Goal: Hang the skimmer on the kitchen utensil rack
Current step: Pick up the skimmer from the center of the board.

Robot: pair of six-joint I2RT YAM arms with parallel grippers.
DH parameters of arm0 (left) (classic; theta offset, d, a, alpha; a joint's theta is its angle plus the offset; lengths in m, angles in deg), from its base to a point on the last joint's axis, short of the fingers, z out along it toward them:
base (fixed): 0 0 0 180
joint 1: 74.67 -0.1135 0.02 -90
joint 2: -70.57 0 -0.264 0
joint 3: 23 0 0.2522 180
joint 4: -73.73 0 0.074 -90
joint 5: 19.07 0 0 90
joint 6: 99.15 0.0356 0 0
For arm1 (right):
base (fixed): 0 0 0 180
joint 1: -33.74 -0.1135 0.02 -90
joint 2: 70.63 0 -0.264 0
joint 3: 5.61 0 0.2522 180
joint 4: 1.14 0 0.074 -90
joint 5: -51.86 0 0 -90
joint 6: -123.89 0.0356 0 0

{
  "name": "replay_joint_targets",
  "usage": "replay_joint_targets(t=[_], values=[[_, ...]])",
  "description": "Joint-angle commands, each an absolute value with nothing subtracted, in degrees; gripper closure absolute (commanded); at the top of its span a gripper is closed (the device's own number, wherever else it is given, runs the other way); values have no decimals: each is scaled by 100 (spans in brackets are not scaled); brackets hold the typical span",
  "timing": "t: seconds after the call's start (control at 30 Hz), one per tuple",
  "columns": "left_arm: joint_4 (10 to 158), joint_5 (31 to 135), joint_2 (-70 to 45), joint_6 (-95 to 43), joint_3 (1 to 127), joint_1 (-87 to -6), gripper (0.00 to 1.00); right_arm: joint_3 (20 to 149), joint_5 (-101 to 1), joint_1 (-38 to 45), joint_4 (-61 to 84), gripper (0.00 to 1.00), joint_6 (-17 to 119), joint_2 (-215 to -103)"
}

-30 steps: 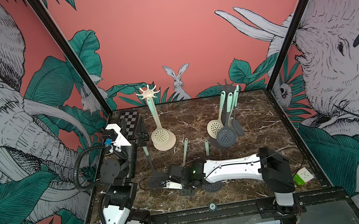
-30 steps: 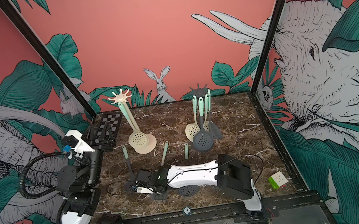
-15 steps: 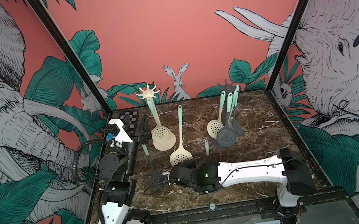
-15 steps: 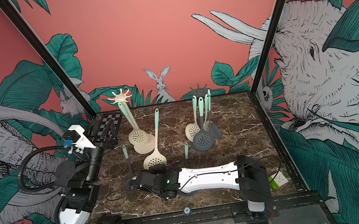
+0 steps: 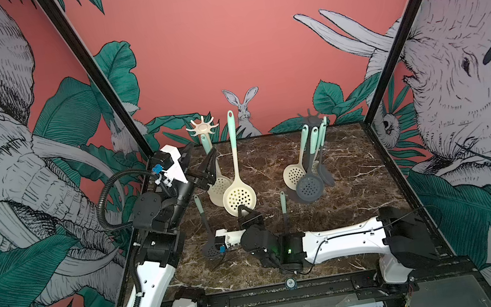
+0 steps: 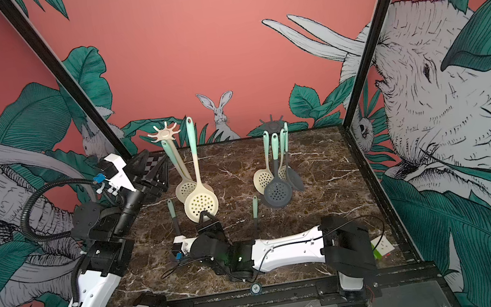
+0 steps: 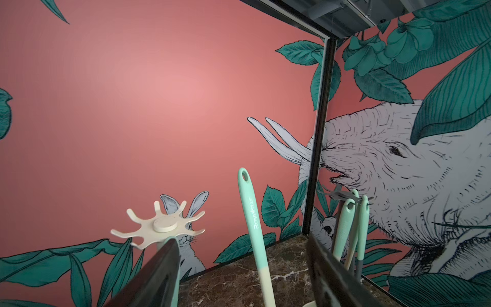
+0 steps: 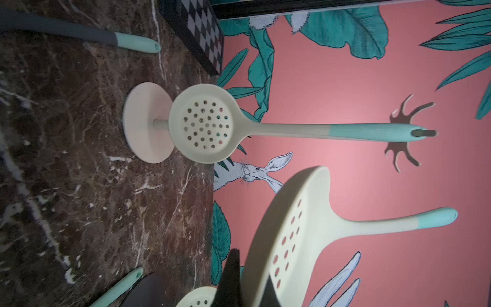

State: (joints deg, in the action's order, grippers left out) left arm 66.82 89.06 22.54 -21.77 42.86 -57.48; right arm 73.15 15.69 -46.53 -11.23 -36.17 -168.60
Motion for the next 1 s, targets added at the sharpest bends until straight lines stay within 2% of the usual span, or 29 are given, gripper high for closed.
replay_joint_targets(t=[0.0,0.23,0.53,0.63,0.8,0.97], values=[[6660,9637,2045,-2322,4604,-5775,25,7280,1694,-4715,-3094,100,-4813,-16887],[6476,10380,1581,-2485,4912,-5776,28,7193,1440,-4712,-3759,100,-5277,-16945],[6287,10930,1065,-2755,5220,-5775,40,7175,1280,-4718,-3470,100,-5035,-16888],[6268,10955,1010,-2776,5245,-5778,49,7177,1240,-4707,-3370,100,-4911,-16870],[6280,11012,970,-2768,5280,-5770,75,7178,1218,-4686,-3233,100,-4829,-16872],[6267,11087,928,-2792,5331,-5777,94,7167,1135,-4673,-3219,100,-4752,-16863]])
